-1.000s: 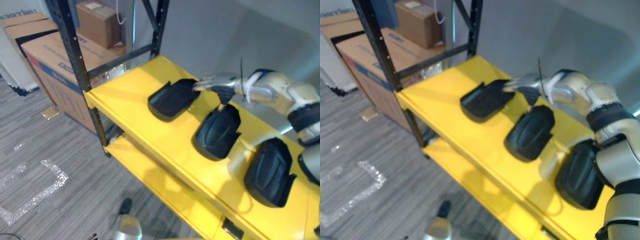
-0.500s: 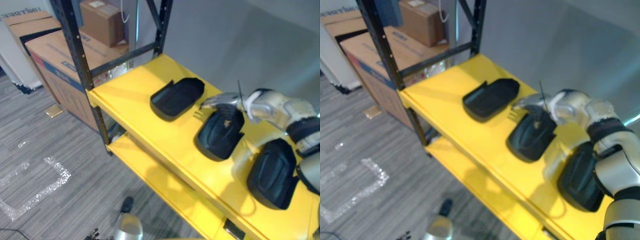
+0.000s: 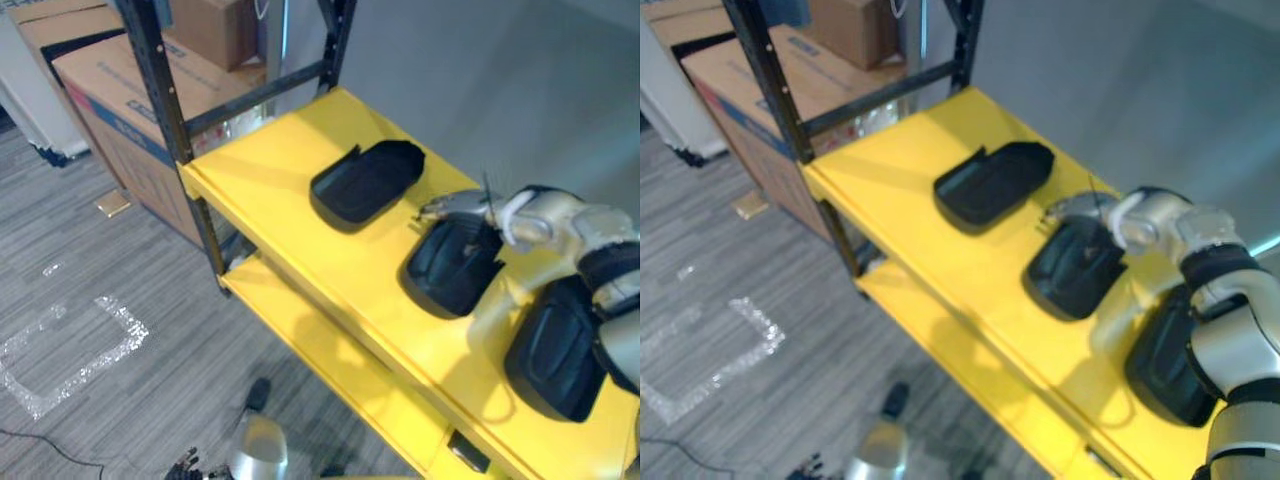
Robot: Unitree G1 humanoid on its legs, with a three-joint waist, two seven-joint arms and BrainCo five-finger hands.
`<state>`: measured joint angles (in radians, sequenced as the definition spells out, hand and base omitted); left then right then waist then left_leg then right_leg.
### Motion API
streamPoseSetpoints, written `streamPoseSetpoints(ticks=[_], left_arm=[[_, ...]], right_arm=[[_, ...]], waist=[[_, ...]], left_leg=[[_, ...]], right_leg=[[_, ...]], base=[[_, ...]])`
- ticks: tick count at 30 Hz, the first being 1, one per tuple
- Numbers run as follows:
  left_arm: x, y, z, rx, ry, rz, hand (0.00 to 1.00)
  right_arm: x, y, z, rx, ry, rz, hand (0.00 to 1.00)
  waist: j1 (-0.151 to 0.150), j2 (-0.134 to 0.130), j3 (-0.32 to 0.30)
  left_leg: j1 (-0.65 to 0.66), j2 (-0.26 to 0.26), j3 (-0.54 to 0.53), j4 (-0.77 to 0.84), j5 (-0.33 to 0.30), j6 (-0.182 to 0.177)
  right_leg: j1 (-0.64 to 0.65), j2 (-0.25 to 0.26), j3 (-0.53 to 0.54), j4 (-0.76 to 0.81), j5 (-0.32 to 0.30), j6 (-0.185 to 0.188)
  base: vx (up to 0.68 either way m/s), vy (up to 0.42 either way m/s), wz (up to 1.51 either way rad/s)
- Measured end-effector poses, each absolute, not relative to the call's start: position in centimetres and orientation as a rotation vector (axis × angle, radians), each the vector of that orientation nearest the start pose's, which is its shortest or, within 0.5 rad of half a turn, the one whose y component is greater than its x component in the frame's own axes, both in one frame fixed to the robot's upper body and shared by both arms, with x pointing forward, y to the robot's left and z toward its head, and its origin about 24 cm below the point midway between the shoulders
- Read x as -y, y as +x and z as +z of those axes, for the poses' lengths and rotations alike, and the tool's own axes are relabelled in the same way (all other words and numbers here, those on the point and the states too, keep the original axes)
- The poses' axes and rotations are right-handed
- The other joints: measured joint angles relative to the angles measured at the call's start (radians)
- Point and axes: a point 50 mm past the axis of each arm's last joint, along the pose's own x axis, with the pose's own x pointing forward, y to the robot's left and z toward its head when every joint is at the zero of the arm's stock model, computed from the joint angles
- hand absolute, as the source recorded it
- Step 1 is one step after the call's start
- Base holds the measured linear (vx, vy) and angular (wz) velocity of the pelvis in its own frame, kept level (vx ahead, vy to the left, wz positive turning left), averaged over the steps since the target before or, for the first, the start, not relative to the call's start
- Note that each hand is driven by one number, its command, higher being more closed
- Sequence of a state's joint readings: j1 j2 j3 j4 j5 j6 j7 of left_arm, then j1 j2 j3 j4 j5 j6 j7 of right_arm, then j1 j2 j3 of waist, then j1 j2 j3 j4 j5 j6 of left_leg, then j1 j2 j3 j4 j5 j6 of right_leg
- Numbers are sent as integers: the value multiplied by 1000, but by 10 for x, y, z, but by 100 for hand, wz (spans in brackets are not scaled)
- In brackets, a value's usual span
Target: Walk over and take plastic housings, then place them on the shelf
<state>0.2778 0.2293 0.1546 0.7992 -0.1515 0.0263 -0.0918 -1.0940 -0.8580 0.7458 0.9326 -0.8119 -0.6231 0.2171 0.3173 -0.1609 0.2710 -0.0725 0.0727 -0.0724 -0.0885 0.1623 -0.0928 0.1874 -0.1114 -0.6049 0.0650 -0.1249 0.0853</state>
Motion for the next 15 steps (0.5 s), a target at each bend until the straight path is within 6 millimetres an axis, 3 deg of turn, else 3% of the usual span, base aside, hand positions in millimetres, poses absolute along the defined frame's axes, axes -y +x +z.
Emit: streamPoseSetpoints(ticks=[15], left_arm=[[-265,70,-134,-999,-42,315,0]], right_arm=[[248,379,176,23,-2005,651,0]], waist=[[3,6,29]], left_leg=[[-15,-1,-2,0,4,1]], right_leg=[[-16,-2,-2,8,0,0]], base=[[0,0,0]])
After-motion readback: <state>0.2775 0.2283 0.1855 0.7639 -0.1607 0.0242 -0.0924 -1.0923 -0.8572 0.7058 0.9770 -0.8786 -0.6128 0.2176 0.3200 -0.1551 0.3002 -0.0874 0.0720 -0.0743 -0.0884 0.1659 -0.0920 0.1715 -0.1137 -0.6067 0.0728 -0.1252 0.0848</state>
